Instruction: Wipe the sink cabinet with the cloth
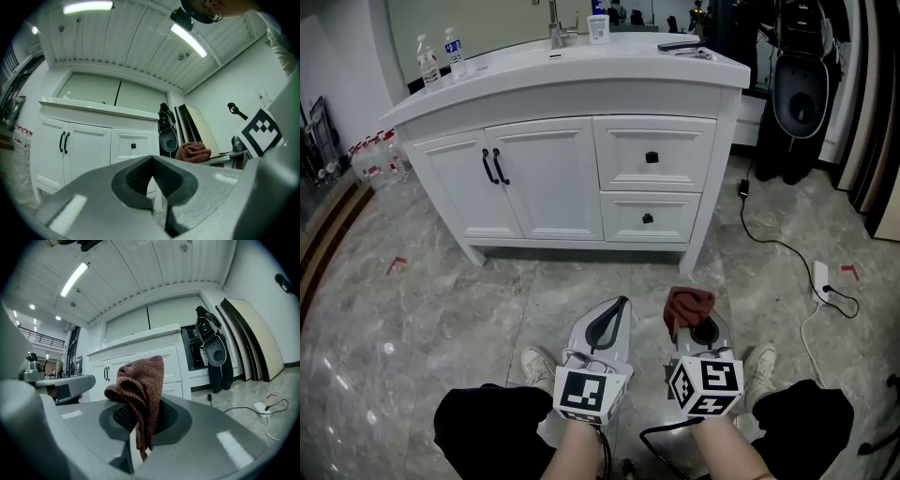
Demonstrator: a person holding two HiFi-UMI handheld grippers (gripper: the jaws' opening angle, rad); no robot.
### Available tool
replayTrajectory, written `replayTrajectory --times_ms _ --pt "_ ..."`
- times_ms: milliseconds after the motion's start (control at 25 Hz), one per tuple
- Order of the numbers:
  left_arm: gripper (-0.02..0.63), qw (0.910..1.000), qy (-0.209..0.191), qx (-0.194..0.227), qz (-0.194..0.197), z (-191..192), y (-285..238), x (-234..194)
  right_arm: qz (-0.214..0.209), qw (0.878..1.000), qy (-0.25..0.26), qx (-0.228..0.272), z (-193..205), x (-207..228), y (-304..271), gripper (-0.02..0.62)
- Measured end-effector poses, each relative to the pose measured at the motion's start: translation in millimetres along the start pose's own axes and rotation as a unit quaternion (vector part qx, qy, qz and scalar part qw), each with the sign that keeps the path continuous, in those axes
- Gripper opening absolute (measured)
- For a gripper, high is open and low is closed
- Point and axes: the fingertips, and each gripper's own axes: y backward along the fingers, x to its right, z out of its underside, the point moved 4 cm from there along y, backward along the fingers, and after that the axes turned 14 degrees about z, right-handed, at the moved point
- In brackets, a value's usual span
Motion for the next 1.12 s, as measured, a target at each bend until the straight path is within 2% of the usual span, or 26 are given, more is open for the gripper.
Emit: replayTrajectory --times_ms 200,480,760,920,1120 --pt "0.001 0.9998 0.021 -0.005 -0.003 21.4 -29.4 -27.6 0.003 0.999 -0.031 -0.023 7.3 -4.2 -47.3 0.078" --pt "0.001 0.9994 0.029 -0.01 -0.019 34.3 -65.0 -80.5 -0.008 0.999 -0.022 -0.027 4.5 -17.7 -114.8 0.078" --pt "0.001 0.9996 -0.003 -0.02 -0.021 34.7 -107.0 -138.4 -0.034 0.999 -0.01 0.001 -22.3 -37.7 -190.5 0.078" --pt "0.001 0.9996 -0.013 -0.011 -0.023 29.7 -132.0 -173.5 -0.052 0.999 -0.005 0.012 -38.1 -54.2 -231.8 0.078" --pt "0.001 0.9992 -0.037 -0.01 -0.007 23.7 -158.6 -206.6 -0.072 0.997 0.008 0.033 -62.7 -79.7 -276.3 0.078"
